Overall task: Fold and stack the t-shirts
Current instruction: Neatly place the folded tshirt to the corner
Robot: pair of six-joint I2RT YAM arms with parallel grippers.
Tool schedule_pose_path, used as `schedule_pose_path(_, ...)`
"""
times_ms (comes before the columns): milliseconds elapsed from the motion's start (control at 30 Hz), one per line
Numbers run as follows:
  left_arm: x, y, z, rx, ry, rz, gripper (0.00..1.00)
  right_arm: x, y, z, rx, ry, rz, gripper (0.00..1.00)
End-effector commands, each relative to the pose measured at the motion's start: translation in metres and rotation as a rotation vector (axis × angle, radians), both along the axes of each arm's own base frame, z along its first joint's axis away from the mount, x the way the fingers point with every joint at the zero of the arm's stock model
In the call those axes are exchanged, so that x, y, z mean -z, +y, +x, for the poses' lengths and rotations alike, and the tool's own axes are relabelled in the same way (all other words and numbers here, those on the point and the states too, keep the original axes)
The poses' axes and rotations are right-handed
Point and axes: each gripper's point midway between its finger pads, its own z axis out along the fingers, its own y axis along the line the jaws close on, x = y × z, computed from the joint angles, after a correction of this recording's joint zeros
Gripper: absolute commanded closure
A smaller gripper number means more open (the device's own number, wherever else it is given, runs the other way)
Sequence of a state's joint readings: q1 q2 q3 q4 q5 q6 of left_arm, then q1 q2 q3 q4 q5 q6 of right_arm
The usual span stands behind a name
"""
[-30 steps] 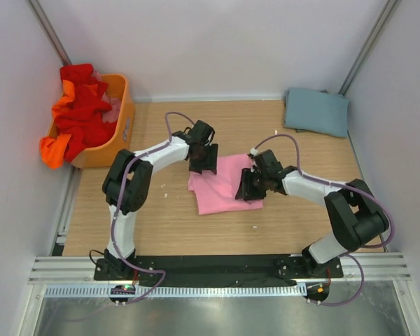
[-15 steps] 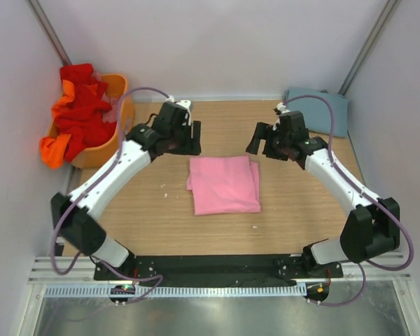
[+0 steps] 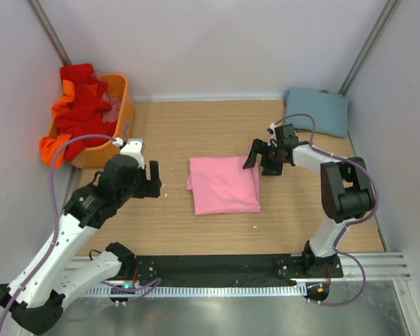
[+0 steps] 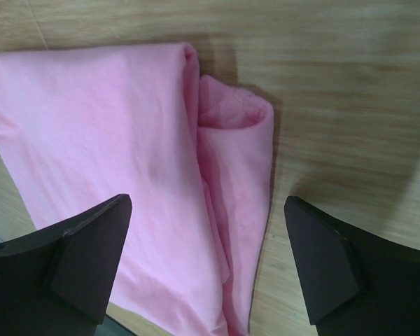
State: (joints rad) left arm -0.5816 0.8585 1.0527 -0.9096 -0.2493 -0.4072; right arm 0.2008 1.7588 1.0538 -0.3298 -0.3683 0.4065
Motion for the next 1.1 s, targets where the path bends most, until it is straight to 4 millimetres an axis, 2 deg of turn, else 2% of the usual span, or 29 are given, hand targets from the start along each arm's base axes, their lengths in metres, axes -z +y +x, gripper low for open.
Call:
schedule_pose_path(0, -0.002, 0.018, -0.003, -0.069, -0.052, 0.015, 0.20, 0.009, 0.009, 0.006, -0.010, -0.024, 0.062, 0.03)
schedule_pose_path(67, 0.000, 0.020, -0.005, -0.084, -0.052, 0.006, 0.20, 0.016, 0.008, 0.004, -0.004, -0.021, 0.057, 0.02)
schedule_pose_path(167, 0.003, 0.020, -0.007, -0.098, -0.053, -0.021, 0.20, 0.033, 0.009, -0.010, 0.005, 0.022, 0.075, 0.03)
schedule_pose_path(333, 0.004, 0.025, -0.007, -0.118, -0.067, -0.013, 0.20, 0.046, 0.033, -0.035, -0.025, 0.057, 0.221, 0.06)
schedule_pose_path(367, 0.003, 0.025, -0.007, -0.120, -0.070, -0.014, 0.19, 0.045, 0.038, -0.036, -0.036, 0.038, 0.241, 0.09)
schedule_pose_path(400, 0.004, 0.025, -0.007, -0.119, -0.071, -0.015, 0.19, 0.051, 0.044, -0.050, -0.042, 0.070, 0.258, 0.11)
schedule_pose_path(467, 0.003, 0.025, -0.007, -0.120, -0.078, -0.021, 0.19, 0.051, 0.054, -0.057, -0.066, 0.065, 0.310, 0.17)
schedule_pose_path(500, 0.003, 0.025, -0.007, -0.121, -0.080, -0.021, 0.19, 0.055, 0.059, -0.070, -0.071, 0.097, 0.327, 0.19)
schedule_pose_path(633, 0.002, 0.027, -0.008, -0.126, -0.090, -0.027, 0.19, 0.066, 0.066, -0.088, -0.084, 0.122, 0.338, 0.29)
schedule_pose_path(667, 0.002, 0.027, -0.008, -0.127, -0.091, -0.026, 0.19, 0.068, 0.067, -0.091, -0.088, 0.122, 0.343, 0.37)
schedule_pose_path(700, 0.000, 0.028, -0.008, -0.130, -0.098, -0.030, 0.19, 0.070, 0.069, -0.093, -0.089, 0.127, 0.344, 0.41)
schedule_pose_path(733, 0.001, 0.028, -0.008, -0.132, -0.097, -0.028, 0.19, 0.072, 0.071, -0.096, -0.091, 0.136, 0.344, 0.50)
schedule_pose_path(800, 0.001, 0.029, -0.008, -0.137, -0.098, -0.028, 0.19, 0.074, 0.074, -0.096, -0.089, 0.132, 0.353, 0.59)
schedule_pose_path(833, 0.000, 0.030, -0.009, -0.138, -0.100, -0.028, 0.19, 0.074, 0.077, -0.096, -0.078, 0.140, 0.360, 0.72)
schedule_pose_path(900, 0.000, 0.030, -0.009, -0.140, -0.103, -0.031, 0.19, 0.067, 0.083, -0.088, -0.079, 0.108, 0.391, 0.86)
schedule_pose_path(933, -0.002, 0.031, -0.010, -0.144, -0.110, -0.035, 0.19, 0.062, 0.085, -0.085, -0.077, 0.096, 0.405, 0.98)
schedule_pose_path(1000, -0.005, 0.034, -0.012, -0.153, -0.115, -0.039, 0.19, 0.041, 0.092, -0.067, -0.069, 0.053, 0.445, 0.99)
schedule_pose_path(1067, -0.012, 0.036, -0.014, -0.166, -0.134, -0.057, 0.20, 0.009, 0.092, -0.040, -0.065, -0.023, 0.447, 0.99)
